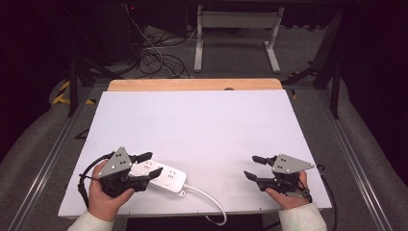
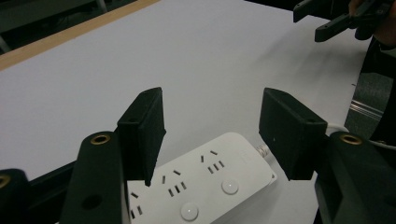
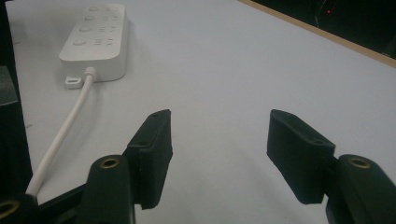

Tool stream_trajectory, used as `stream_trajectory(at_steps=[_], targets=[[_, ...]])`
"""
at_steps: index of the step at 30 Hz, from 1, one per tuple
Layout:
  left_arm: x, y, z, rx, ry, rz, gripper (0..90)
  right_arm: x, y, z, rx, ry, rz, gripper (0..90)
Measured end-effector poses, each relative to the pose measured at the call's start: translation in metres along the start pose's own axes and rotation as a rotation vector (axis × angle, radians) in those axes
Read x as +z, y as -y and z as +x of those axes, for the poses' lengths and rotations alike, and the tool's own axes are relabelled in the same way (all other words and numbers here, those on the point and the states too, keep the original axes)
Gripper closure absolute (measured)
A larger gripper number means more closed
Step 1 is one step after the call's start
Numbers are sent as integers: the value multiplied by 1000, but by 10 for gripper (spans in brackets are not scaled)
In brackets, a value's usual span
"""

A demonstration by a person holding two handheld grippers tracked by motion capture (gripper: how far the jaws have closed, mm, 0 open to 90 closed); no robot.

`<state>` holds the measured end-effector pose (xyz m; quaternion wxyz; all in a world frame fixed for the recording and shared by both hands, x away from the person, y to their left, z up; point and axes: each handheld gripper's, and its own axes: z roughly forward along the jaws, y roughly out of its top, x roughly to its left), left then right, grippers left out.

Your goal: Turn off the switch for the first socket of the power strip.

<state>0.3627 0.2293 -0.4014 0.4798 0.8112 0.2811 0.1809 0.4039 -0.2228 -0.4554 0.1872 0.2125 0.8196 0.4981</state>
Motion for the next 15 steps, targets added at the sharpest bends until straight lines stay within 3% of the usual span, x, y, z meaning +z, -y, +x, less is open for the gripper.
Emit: stream_trajectory(at_steps=[9, 15], targets=[[17, -11, -5, 25, 44, 25, 444, 0, 0, 0, -1, -3, 1, 409], [20, -14, -8, 37, 55, 40, 450, 0, 0, 0, -5, -3, 1, 415]])
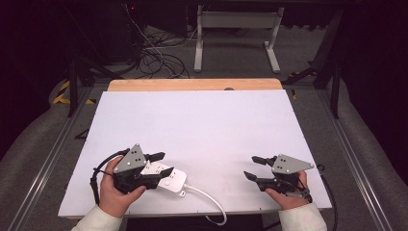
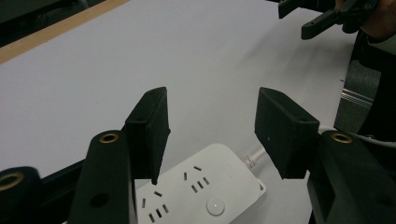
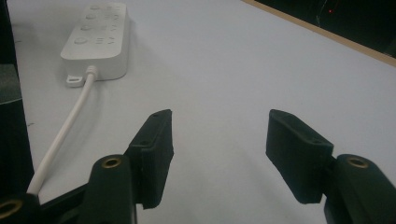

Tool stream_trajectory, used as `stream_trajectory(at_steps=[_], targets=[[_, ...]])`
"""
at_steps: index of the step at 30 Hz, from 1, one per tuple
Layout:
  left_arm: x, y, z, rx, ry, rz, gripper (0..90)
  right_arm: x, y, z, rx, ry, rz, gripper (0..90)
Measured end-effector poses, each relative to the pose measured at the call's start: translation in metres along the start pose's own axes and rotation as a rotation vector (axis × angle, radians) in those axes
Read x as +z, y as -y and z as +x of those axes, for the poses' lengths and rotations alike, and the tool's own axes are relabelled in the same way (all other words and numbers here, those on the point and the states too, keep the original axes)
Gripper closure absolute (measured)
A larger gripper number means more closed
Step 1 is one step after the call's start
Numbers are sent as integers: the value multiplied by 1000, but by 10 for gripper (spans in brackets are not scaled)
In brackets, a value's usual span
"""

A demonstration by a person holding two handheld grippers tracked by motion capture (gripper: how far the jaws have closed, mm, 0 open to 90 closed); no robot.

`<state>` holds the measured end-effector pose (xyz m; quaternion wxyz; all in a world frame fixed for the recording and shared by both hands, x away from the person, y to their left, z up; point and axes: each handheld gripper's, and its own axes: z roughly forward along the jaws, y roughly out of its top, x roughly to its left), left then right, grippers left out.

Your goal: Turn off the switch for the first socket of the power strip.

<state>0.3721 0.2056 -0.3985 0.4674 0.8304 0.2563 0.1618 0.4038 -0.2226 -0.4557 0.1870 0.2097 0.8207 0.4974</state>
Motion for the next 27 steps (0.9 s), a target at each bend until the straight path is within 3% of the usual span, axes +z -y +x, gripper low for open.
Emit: stream_trajectory(at_steps=[4, 5, 7, 8, 12, 15, 21, 27], targets=[[0, -1, 0, -7, 10, 17, 487, 0, 0, 0, -1, -2, 1, 416], [-1, -2, 1, -11, 28, 24, 504, 0, 0, 0, 0, -1, 0, 416], [-1, -4, 3, -40, 103, 37, 511, 0, 0, 1, 0, -2, 1, 418], [-1, -5, 3, -36, 111, 38, 516, 1, 0, 1, -1, -3, 3, 420], [-2, -7, 2, -32, 106, 57, 573, 1, 0, 1, -3, -8, 4, 421], [1, -9, 3, -24, 135, 97, 637, 1, 0, 1, -3, -9, 3, 422], [5, -12, 3, -15, 147, 181, 740, 2, 0, 2, -4, -12, 5, 424], [5, -15, 0, 30, 124, 265, 859, 2, 0, 2, -2, -13, 6, 424]])
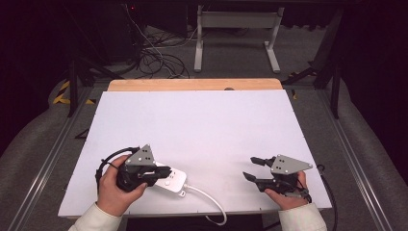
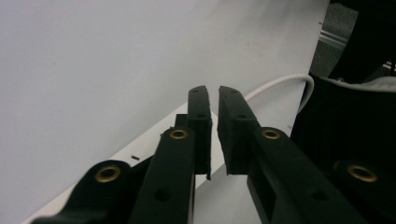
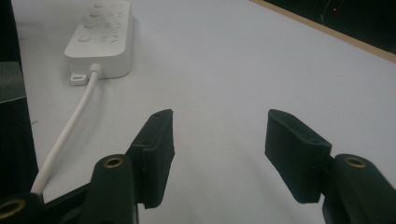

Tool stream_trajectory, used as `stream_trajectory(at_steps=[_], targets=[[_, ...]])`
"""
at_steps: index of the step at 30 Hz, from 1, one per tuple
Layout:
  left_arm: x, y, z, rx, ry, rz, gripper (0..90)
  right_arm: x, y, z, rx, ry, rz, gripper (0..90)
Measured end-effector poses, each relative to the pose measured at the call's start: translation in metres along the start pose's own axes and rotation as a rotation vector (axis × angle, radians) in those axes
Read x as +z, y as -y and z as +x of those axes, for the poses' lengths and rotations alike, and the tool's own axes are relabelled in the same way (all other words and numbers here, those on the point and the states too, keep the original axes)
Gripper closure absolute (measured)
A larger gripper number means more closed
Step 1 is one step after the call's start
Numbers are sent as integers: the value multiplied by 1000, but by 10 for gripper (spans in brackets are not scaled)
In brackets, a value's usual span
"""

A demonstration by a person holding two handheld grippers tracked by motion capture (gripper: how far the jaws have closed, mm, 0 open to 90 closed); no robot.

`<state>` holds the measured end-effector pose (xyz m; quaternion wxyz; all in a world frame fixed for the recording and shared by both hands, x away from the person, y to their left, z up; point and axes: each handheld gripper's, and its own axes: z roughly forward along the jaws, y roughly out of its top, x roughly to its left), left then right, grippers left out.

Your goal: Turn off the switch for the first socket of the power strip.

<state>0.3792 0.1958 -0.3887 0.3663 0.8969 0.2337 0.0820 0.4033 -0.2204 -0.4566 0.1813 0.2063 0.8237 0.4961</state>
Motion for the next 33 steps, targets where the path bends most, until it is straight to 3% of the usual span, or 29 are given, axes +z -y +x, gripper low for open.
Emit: stream_trajectory(at_steps=[5, 9, 18, 33], targets=[[1, -3, 0, -8, -3, 46, 898, 0, 0, 0, 3, -1, 3, 425], [4, -5, 3, -43, -11, 98, 898, 0, 0, 0, 5, 3, 9, 427], [12, -8, 8, -101, 18, 180, 899, 0, 0, 0, 1, 2, 11, 428], [35, -9, 12, -112, 16, 353, 899, 2, 0, 0, -5, -3, 18, 428]])
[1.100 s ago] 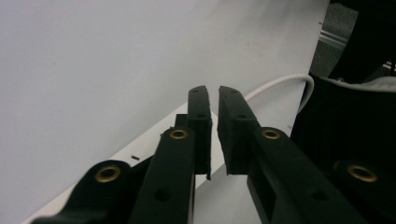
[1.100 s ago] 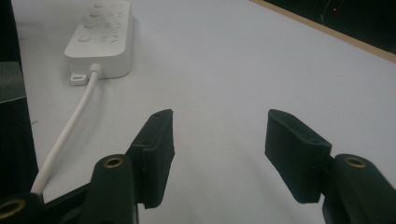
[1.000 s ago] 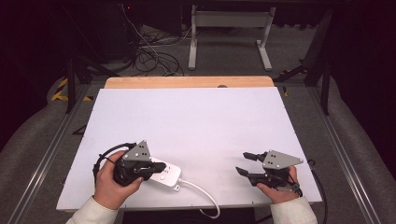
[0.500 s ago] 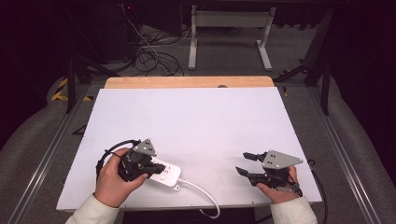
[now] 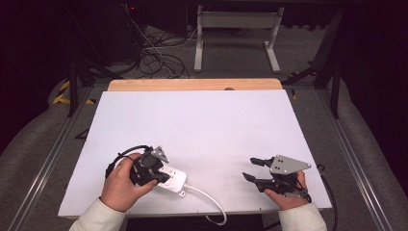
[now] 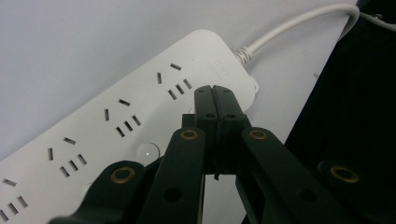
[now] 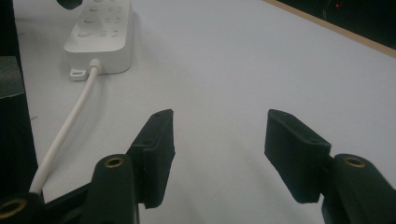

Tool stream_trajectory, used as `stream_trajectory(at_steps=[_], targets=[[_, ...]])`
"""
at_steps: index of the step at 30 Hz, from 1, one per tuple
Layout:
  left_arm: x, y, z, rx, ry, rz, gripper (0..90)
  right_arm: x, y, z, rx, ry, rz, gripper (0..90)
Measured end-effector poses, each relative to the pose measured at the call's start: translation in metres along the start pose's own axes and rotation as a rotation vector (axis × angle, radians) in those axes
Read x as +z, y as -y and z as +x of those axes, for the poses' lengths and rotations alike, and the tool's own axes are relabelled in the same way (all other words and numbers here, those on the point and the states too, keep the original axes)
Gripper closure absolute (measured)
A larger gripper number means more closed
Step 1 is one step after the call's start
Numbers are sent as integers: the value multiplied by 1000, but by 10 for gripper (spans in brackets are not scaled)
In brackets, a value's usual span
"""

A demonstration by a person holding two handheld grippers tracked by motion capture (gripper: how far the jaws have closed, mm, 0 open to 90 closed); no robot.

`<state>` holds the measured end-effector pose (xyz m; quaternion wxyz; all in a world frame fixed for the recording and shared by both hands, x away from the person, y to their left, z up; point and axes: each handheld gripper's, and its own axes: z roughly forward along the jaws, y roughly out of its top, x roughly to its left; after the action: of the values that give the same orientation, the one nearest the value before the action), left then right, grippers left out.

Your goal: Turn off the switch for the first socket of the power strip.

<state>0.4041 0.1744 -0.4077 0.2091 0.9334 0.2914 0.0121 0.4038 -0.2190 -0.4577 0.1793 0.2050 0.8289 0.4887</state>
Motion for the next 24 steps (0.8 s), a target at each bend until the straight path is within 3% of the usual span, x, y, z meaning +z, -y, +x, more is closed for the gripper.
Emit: stream_trajectory(at_steps=[12, 17, 24], targets=[[11, -5, 2, -13, 5, 71, 899, 1, 0, 0, 0, -7, 4, 428], [13, -5, 4, -7, 3, 61, 899, 1, 0, 0, -1, -9, 5, 428], [16, -3, 1, -29, -10, 35, 899, 1, 0, 1, 0, -14, 7, 428]])
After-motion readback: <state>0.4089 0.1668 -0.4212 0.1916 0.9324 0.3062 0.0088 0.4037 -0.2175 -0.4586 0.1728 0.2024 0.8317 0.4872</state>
